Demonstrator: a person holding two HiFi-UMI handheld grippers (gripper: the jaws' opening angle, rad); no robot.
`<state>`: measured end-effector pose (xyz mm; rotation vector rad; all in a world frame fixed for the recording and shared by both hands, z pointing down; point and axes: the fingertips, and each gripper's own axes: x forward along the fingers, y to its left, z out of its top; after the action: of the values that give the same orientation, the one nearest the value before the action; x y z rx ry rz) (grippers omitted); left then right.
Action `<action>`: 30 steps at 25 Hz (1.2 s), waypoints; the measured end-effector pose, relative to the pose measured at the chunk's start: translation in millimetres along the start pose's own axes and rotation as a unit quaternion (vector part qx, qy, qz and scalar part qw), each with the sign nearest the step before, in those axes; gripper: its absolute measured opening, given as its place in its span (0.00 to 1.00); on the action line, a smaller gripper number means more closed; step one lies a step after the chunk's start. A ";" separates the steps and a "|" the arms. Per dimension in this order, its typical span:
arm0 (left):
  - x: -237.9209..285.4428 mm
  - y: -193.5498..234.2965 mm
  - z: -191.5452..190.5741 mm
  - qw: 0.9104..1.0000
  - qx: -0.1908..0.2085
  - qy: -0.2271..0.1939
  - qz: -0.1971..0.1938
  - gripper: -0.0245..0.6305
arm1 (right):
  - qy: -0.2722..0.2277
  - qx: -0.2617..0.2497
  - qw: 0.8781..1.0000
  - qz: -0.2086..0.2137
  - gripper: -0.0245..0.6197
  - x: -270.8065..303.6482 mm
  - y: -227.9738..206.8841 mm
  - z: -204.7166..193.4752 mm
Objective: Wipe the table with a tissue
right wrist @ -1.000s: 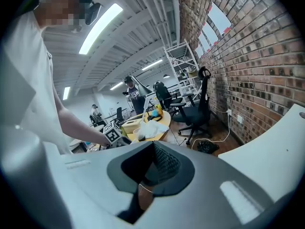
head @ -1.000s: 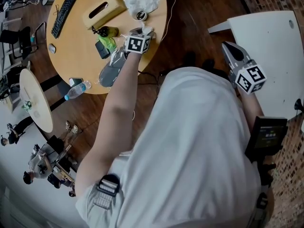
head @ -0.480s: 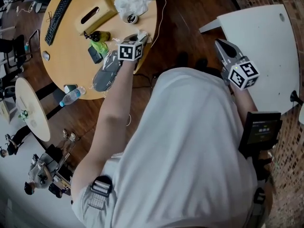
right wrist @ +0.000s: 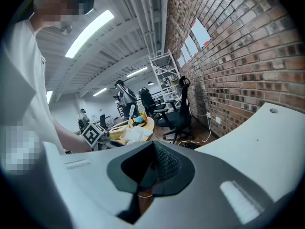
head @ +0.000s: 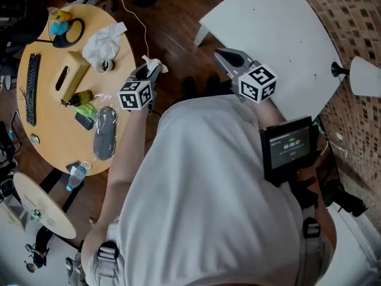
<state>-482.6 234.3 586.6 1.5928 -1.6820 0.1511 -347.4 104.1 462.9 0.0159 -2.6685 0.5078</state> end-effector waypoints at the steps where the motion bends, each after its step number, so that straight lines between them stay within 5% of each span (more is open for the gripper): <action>1: 6.2 -11.9 6.5 1.000 0.007 -0.002 -0.016 0.29 | -0.004 0.004 1.000 -0.010 0.05 -6.2 -3.3 -1.3; 15: 82.3 -160.8 50.9 0.974 0.109 0.002 -0.200 0.28 | -0.079 0.083 0.979 -0.168 0.05 -134.2 -61.8 -34.6; 26: 133.7 -221.8 74.3 0.951 0.179 0.046 -0.248 0.28 | -0.130 0.096 0.963 -0.217 0.05 -171.1 -108.4 -28.5; 30: 177.8 -286.7 85.9 0.944 0.200 0.061 -0.257 0.28 | -0.148 0.118 0.955 -0.226 0.05 -226.4 -153.5 -28.8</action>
<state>-248.7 -13.4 515.2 2.2238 -1.1352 0.3324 -116.1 -43.9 448.5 0.8123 -2.7357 0.7084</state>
